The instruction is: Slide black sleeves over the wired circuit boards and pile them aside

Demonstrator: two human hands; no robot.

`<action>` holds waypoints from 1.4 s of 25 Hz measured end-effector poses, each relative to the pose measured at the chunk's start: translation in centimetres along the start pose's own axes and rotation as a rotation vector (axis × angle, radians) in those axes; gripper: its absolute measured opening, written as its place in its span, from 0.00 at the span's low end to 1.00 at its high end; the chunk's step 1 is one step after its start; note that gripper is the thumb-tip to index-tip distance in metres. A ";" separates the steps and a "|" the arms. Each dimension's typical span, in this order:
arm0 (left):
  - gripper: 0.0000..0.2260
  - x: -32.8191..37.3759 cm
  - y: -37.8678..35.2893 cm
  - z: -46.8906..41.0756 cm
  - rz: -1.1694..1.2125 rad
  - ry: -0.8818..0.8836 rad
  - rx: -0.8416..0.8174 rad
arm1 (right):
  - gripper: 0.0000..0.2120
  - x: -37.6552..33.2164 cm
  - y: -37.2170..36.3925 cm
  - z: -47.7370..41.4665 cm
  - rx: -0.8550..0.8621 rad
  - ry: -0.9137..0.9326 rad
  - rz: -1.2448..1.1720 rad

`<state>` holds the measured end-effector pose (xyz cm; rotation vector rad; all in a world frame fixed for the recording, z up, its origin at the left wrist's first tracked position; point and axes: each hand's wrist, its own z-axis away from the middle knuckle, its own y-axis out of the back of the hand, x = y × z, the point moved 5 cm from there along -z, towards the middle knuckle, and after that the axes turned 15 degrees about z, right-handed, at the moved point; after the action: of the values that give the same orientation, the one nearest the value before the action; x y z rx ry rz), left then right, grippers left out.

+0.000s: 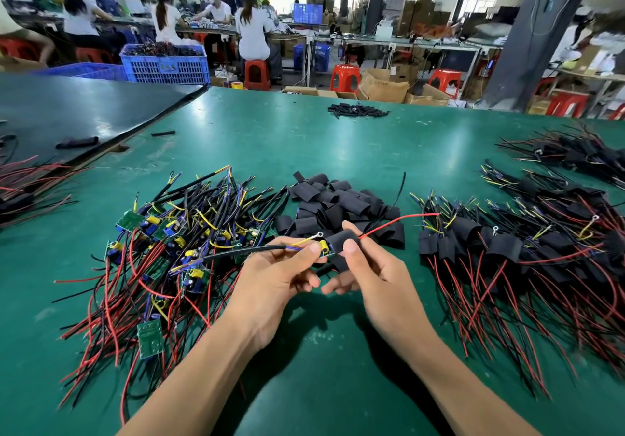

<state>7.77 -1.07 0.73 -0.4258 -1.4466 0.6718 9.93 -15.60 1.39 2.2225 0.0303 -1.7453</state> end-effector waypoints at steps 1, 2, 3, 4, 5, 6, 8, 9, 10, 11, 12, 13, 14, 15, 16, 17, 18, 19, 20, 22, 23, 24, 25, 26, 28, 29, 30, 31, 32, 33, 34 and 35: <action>0.09 0.1 0.0 0.1 -0.013 -0.038 0.006 | 0.12 -0.1 -0.1 0.0 -0.002 -0.001 0.001; 0.08 0.2 0.0 0.1 -0.022 -0.071 0.013 | 0.13 -0.2 -0.3 0.0 -0.003 -0.002 0.002; 0.07 0.3 0.0 0.1 -0.031 -0.094 0.020 | 0.14 -0.1 -0.4 0.1 -0.001 -0.005 0.005; 0.06 0.3 0.0 0.2 -0.035 -0.106 0.027 | 0.15 -0.1 -0.4 0.1 0.004 -0.007 0.010; 0.06 0.3 -0.1 0.2 -0.030 -0.103 0.030 | 0.16 0.0 -0.3 0.1 0.015 -0.006 0.019; 0.06 0.2 -0.2 0.2 -0.013 -0.085 0.027 | 0.17 0.0 -0.2 0.2 0.032 -0.001 0.031; 0.09 0.0 -0.5 0.3 0.045 -0.009 0.001 | 0.15 -0.3 0.2 0.2 0.066 0.018 0.054; 0.10 -0.1 -0.7 0.4 0.073 0.031 -0.013 | 0.13 -0.5 0.3 0.2 0.075 0.029 0.055; 0.11 -0.1 -0.8 0.5 0.091 0.059 -0.020 | 0.11 -0.6 0.5 0.1 0.081 0.038 0.048; 0.11 -0.2 -0.9 0.5 0.099 0.074 -0.018 | 0.09 -0.7 0.6 0.1 0.087 0.041 0.040; 0.11 -0.2 -0.9 0.5 0.103 0.075 -0.009 | 0.09 -0.7 0.6 0.1 0.092 0.041 0.042; 0.10 -0.2 -0.9 0.6 0.106 0.068 0.002 | 0.09 -0.7 0.6 0.1 0.097 0.041 0.054; 0.09 -0.2 -0.8 0.6 0.107 0.057 0.013 | 0.09 -0.6 0.4 0.2 0.101 0.041 0.069; 0.09 -0.2 -0.8 0.6 0.106 0.046 0.024 | 0.10 -0.5 0.2 0.2 0.101 0.041 0.085; 0.09 -0.2 -0.7 0.6 0.100 0.034 0.031 | 0.11 -0.4 0.1 0.4 0.099 0.041 0.104; 0.09 -0.1 -0.7 0.6 0.091 0.023 0.033 | 0.14 -0.3 -0.1 0.5 0.096 0.041 0.128; 0.09 -0.1 -0.7 0.6 0.081 0.013 0.031 | 0.16 -0.2 -0.2 0.6 0.095 0.040 0.153; 0.09 0.0 -0.7 0.5 0.073 0.007 0.026 | 0.17 -0.1 -0.3 0.8 0.094 0.040 0.177; 0.09 0.0 -0.7 0.5 0.067 0.002 0.020 | 0.18 0.0 -0.4 0.9 0.093 0.040 0.195; 0.07 0.0 -0.7 0.6 0.066 0.005 0.008 | 0.18 -0.1 -0.3 0.8 0.096 0.036 0.195; 0.06 0.0 -0.8 0.6 0.076 0.020 0.007 | 0.16 -0.3 -0.2 0.8 0.098 0.033 0.169; 0.05 -0.1 -0.8 0.6 0.092 0.043 0.011 | 0.14 -0.5 -0.1 0.6 0.096 0.029 0.128; 0.05 -0.1 -0.8 0.6 0.106 0.068 0.015 | 0.13 -0.6 0.1 0.4 0.093 0.020 0.083; 0.05 -0.1 -0.8 0.6 0.115 0.091 0.017 | 0.12 -0.7 0.3 0.2 0.097 -0.001 0.037; 0.06 -0.2 -0.7 0.6 0.117 0.123 0.020 | 0.13 -0.6 0.8 -0.1 0.113 -0.069 -0.063; 0.06 -0.2 -0.7 0.6 0.113 0.129 0.023 | 0.15 -0.5 1.0 -0.3 0.117 -0.092 -0.103; 0.07 -0.2 -0.6 0.6 0.101 0.127 0.029 | 0.16 -0.4 1.2 -0.3 0.113 -0.103 -0.131; 0.08 -0.2 -0.5 0.6 0.082 0.118 0.036 | 0.15 -0.3 1.2 -0.4 0.106 -0.105 -0.146; 0.09 -0.3 -0.4 0.6 0.055 0.101 0.047 | 0.13 -0.2 1.2 -0.4 0.101 -0.101 -0.142; 0.09 -0.3 -0.3 0.6 0.018 0.074 0.063 | 0.10 -0.1 1.1 -0.4 0.103 -0.098 -0.123; 0.08 -0.2 -0.1 0.5 -0.033 0.033 0.082 | 0.09 0.1 1.0 -0.4 0.112 -0.097 -0.102; 0.07 0.0 0.0 0.5 -0.090 -0.018 0.101 | 0.08 0.3 1.0 -0.4 0.127 -0.102 -0.091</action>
<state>7.27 -1.13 0.82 -0.2753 -1.4332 0.6739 10.60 -16.51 1.39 2.2485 -0.0031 -1.9582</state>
